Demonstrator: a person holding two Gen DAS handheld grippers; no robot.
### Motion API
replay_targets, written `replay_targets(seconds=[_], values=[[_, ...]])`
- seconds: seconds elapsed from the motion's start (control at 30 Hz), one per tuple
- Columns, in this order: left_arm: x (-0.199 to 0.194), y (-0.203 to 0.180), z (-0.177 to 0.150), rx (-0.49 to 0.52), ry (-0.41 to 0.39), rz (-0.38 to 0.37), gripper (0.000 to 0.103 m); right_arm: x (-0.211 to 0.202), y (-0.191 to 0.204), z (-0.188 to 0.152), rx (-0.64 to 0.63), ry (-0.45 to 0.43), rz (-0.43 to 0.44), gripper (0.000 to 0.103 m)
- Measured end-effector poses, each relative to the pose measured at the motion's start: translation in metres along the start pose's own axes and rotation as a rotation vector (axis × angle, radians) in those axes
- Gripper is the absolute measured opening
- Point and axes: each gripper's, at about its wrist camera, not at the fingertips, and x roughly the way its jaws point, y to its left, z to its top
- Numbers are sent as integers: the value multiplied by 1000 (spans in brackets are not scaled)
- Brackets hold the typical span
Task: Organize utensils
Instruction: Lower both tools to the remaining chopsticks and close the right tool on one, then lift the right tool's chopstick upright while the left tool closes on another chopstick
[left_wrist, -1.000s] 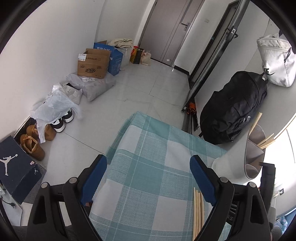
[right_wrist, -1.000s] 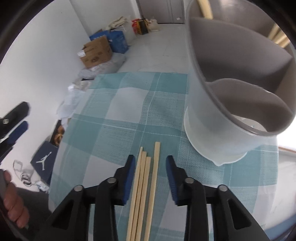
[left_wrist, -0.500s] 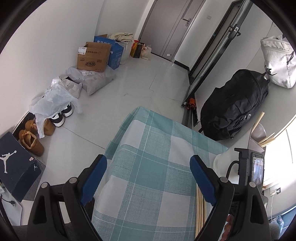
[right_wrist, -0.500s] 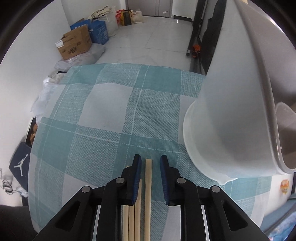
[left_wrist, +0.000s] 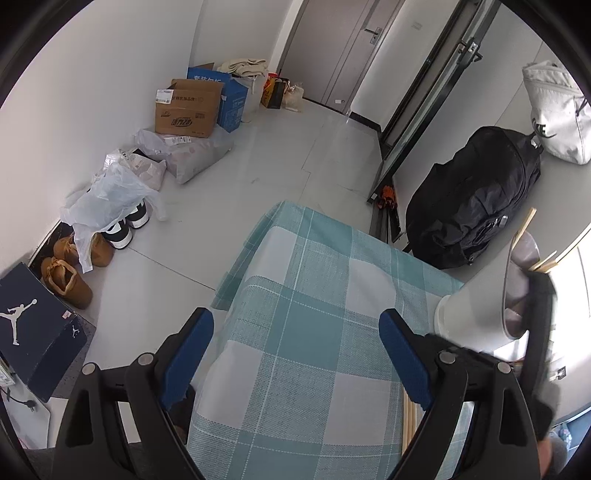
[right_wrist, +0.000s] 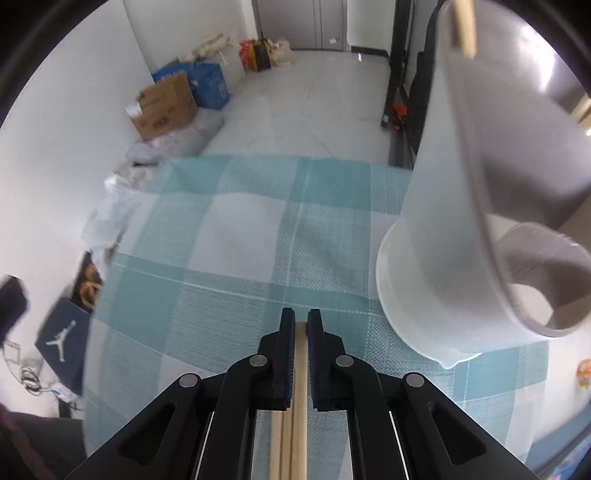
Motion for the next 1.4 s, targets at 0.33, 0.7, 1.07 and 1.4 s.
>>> replay_targets(seconds=[0.33, 0.7, 1.07, 1.4], values=[[28, -34, -26, 140, 172, -17, 88, -83, -40, -14, 86, -254, 149, 6], [39, -87, -68, 363, 271, 18, 88, -92, -88, -41, 236, -385, 225, 6], [55, -95, -80, 384, 331, 126, 89, -100, -105, -48, 268, -407, 271, 6], [63, -96, -75, 334, 359, 156, 89, -116, -131, -55, 344, -445, 303, 6]])
